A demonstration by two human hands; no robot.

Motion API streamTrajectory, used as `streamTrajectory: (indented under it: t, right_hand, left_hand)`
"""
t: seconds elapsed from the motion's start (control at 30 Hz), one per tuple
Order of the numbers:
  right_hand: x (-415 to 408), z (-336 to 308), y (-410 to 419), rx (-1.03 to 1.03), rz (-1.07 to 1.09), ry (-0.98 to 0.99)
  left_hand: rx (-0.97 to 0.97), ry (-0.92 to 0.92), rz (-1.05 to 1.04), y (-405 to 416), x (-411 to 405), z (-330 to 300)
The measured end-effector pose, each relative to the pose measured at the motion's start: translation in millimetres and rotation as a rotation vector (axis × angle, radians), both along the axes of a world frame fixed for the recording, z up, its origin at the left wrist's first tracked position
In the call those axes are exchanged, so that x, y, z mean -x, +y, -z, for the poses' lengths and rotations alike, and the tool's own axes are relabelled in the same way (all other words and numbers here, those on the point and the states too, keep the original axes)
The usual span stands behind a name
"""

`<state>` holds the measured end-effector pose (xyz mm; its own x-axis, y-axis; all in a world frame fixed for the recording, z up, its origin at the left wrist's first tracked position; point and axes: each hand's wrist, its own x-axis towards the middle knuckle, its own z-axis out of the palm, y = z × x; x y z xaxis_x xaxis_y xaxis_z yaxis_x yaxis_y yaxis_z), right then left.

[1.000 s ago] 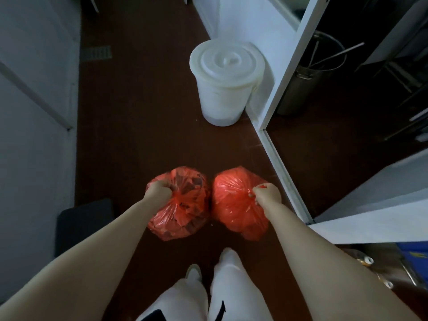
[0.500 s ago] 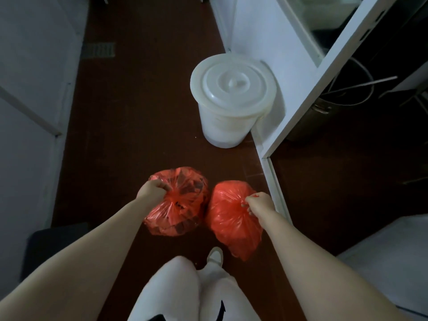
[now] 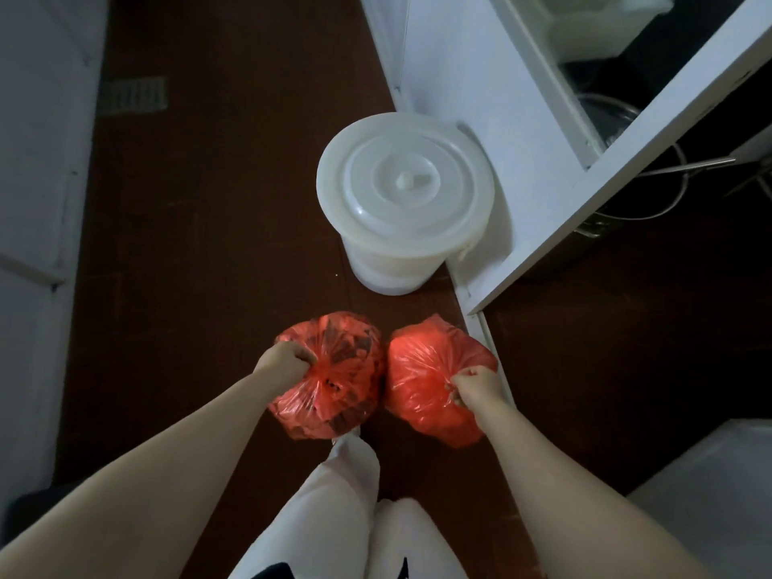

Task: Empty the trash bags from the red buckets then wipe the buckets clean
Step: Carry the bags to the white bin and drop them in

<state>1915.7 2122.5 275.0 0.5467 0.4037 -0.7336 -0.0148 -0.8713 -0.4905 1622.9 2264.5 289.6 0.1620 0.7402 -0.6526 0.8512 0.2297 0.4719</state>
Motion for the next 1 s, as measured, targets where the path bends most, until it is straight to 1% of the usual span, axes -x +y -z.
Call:
streamTrajectory:
  t: [0.27, 0.37, 0.57, 0.67, 0.8, 0.9, 1.0]
  right_hand:
    - [-40.9, 26.6, 77.2, 0.022, 0.023, 0.011]
    - [-56.1, 41.4, 100.1, 0.032, 0.031, 0.033]
    - [-82.9, 67.8, 138.1, 0.081, -0.022, 0.023]
    - [-96.5, 85.1, 147.9, 0.108, -0.083, 0.0]
    - [-108.0, 102.3, 162.0, 0.14, -0.153, 0.019]
    - [-115.8, 124.8, 173.9, 0.164, -0.168, 0.024]
    - [-124.1, 160.4, 181.7, 0.18, -0.148, 0.051]
  left_hand:
    - [0.046, 0.055, 0.114, 73.0, -47.0, 25.8]
    - [0.059, 0.073, 0.106, 96.2, -62.9, 39.4]
    - [0.071, 0.157, 0.056, 130.3, -87.5, 67.5]
    - [0.064, 0.192, 0.044, 139.4, -96.1, 79.4]
    - [0.03, 0.194, 0.0, 152.3, -107.8, 99.5]
    - [0.039, 0.198, -0.025, 162.4, -118.5, 118.4]
    - [0.057, 0.217, -0.033, 173.0, -124.7, 139.3]
